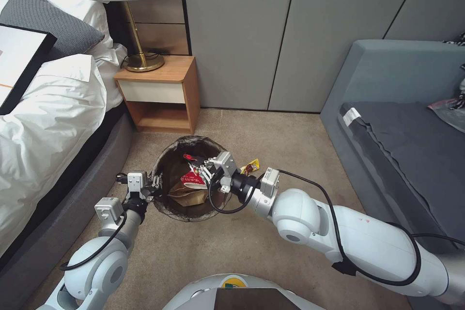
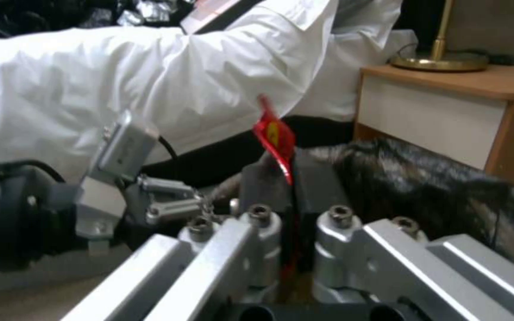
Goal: Pick up the trash bin, then pick up the garbage from the floor and place it into the trash bin.
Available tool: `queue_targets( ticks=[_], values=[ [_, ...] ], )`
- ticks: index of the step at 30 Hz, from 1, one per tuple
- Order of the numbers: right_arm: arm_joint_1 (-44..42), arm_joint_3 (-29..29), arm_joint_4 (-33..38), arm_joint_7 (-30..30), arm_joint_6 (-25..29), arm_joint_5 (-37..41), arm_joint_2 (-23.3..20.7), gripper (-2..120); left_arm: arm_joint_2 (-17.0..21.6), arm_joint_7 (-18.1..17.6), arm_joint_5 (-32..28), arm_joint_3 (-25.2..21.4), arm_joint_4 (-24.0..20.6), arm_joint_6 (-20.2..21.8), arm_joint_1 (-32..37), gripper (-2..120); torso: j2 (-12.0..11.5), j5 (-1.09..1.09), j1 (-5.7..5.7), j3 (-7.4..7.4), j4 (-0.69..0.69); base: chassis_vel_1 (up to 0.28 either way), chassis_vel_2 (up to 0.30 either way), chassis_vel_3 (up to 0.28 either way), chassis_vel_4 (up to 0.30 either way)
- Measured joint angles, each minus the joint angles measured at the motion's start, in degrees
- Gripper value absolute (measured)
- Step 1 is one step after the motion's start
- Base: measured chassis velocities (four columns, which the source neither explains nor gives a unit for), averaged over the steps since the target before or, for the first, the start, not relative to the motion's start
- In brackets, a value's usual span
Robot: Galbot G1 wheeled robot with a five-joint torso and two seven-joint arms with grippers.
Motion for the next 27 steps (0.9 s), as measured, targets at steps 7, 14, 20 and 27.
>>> queue_targets(
  ticks=[7,14,20,27],
  values=[
    [0.22,-1.47,-0.84,0.11,-0.17,-0.43,0.48,30,-0.17,0.0,0.02,-0.06,-0.17,-0.02,0.12,4,0.0,0.0,0.0,0.0,0.0,0.0,0.0,0.0,0.0],
    [0.61,-3.65,-2.84,0.62,-0.32,-2.23,1.27,58,-0.39,0.0,0.07,-0.06,-0.4,-0.03,0.06,4,0.0,0.0,0.0,0.0,0.0,0.0,0.0,0.0,0.0],
    [1.04,-3.31,-3.28,1.47,-0.36,-2.21,2.24,82,-0.37,0.03,0.07,-0.06,-0.6,-0.07,0.45,4,0.0,0.0,0.0,0.0,0.01,0.0,0.0,0.0,0.0],
    [0.58,-2.77,-3.11,1.96,-0.44,-2.06,2.38,99,-0.14,0.06,-0.04,-0.12,-0.78,-0.15,0.7,4,0.0,0.0,0.0,0.0,0.0,0.0,0.0,0.0,0.0]
  ],
)
